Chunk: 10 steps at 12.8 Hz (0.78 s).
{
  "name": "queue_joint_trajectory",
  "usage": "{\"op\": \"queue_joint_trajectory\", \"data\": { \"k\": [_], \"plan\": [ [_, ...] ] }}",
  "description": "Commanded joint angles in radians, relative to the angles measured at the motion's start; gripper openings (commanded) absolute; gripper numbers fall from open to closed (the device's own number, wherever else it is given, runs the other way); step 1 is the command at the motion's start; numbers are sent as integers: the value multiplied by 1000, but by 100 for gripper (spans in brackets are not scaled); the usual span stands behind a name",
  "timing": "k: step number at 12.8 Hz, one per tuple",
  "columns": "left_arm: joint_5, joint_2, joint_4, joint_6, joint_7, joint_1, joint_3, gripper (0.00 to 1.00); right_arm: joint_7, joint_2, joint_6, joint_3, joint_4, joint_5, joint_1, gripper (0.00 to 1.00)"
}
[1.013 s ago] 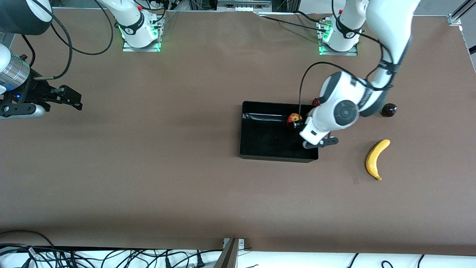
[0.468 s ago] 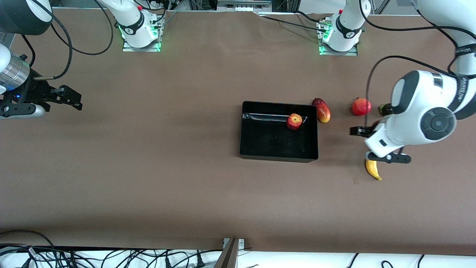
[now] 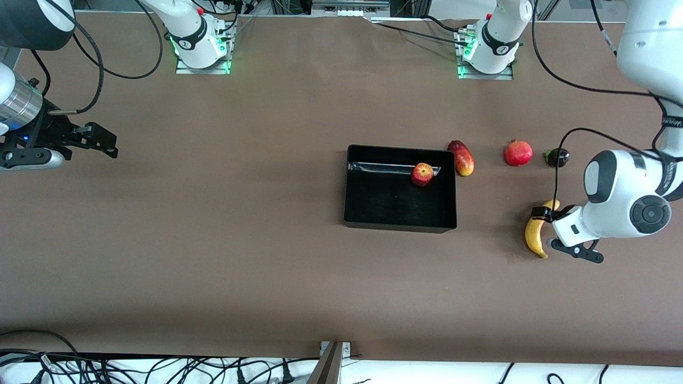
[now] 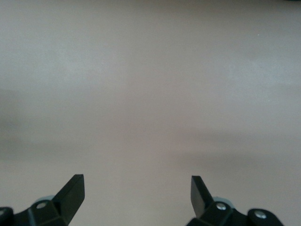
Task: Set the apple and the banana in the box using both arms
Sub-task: 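Move the left gripper to the yellow banana and grasp it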
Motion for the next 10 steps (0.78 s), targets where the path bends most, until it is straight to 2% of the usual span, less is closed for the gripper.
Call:
{"op": "queue_joint_trajectory", "data": {
  "k": [1,2,4,5,8,10],
  "plan": [
    [23,-7,-107,123,16,15,-14,87,-3,8,-3,10,19,-4,-12,100],
    [21,-1,-118,130,13,15,-14,59,-3,8,-2,10,19,-4,-12,100],
    [23,5,-112,128,18,15,-14,11,-3,8,-2,10,19,-4,-12,100],
    [23,7,-110,128,16,16,-14,0,-3,8,-2,10,17,-4,-12,100],
    [8,-4,-92,112,0,15,-20,0,-3,8,-2,10,19,-4,-12,100],
    [-11,-38,-9,-33,-29,1,-41,0,-3,8,-2,10,19,-4,-12,100]
  ]
}}
